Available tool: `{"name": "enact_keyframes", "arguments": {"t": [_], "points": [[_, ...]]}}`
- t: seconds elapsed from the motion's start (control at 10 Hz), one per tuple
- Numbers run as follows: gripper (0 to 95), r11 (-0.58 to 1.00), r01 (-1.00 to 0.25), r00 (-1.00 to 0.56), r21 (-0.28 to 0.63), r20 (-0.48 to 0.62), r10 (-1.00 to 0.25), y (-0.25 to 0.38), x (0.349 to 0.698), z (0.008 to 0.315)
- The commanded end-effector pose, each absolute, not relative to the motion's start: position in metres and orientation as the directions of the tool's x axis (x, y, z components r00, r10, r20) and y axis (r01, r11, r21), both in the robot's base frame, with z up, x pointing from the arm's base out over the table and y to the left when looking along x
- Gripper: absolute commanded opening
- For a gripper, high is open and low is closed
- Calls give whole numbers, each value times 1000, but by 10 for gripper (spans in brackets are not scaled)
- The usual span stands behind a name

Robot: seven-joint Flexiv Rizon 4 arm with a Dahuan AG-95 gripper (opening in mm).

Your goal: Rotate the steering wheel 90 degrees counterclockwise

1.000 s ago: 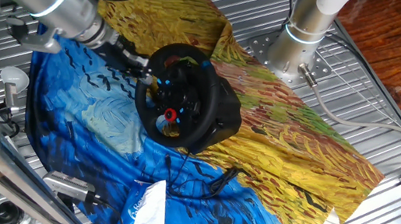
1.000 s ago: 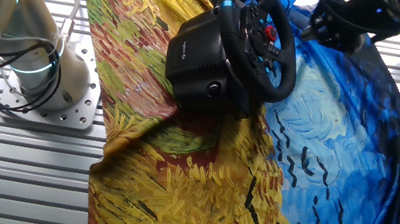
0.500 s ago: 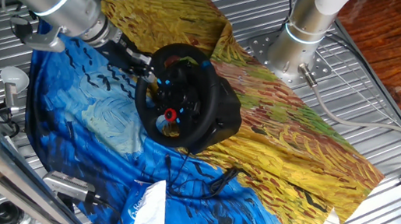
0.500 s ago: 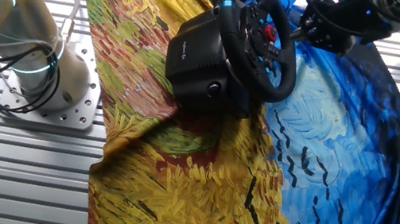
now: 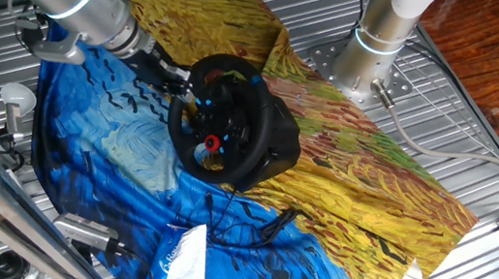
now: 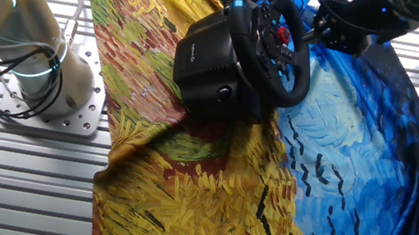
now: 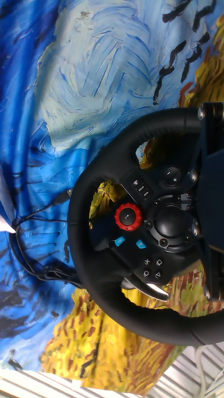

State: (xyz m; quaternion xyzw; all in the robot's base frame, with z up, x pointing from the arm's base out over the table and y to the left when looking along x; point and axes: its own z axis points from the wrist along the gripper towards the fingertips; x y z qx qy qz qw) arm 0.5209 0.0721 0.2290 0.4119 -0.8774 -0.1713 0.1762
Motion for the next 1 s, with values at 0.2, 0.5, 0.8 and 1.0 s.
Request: {"name": "enact_keyframes", "arguments": {"t": [0.2,0.5,0.8,1.0], "points": [[0,590,-673,-587,446,164,-793,72,523,230],[0,538,-712,-551,451,116,-826,72,523,230],[0,489,-734,-503,470,107,-858,72,523,230],[0,466,-746,-476,476,108,-873,72,523,230]]}}
